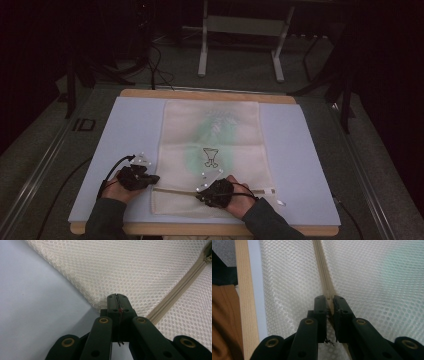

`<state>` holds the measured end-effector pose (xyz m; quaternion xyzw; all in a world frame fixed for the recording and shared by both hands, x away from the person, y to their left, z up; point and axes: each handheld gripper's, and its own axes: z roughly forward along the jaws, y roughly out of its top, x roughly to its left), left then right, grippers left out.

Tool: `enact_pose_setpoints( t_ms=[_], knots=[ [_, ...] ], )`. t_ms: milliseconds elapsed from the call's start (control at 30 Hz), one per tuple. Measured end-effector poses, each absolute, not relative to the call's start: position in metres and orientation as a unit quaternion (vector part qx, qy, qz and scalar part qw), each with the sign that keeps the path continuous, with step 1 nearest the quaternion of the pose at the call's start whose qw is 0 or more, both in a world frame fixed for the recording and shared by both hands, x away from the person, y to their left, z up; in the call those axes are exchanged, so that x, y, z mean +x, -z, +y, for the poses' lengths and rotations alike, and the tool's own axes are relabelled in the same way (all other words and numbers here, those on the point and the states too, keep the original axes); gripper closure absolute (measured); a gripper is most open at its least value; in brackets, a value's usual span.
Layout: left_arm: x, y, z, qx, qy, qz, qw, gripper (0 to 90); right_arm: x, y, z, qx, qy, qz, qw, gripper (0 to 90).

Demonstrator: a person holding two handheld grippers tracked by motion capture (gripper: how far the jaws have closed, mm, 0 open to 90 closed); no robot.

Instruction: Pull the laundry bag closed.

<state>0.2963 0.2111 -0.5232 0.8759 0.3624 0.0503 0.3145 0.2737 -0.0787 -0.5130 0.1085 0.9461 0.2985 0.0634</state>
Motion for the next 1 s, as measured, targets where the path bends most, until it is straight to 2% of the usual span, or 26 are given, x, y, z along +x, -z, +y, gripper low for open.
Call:
enact_pose_setpoints(
  t_ms=[1000],
  knots=[
    [0.296,0.523,0.211,0.876,-0.051,0.362,0.314,89.9,0.274,0.515,-0.116,0.136,-0.296,0.943,0.065,82.2]
  ],
)
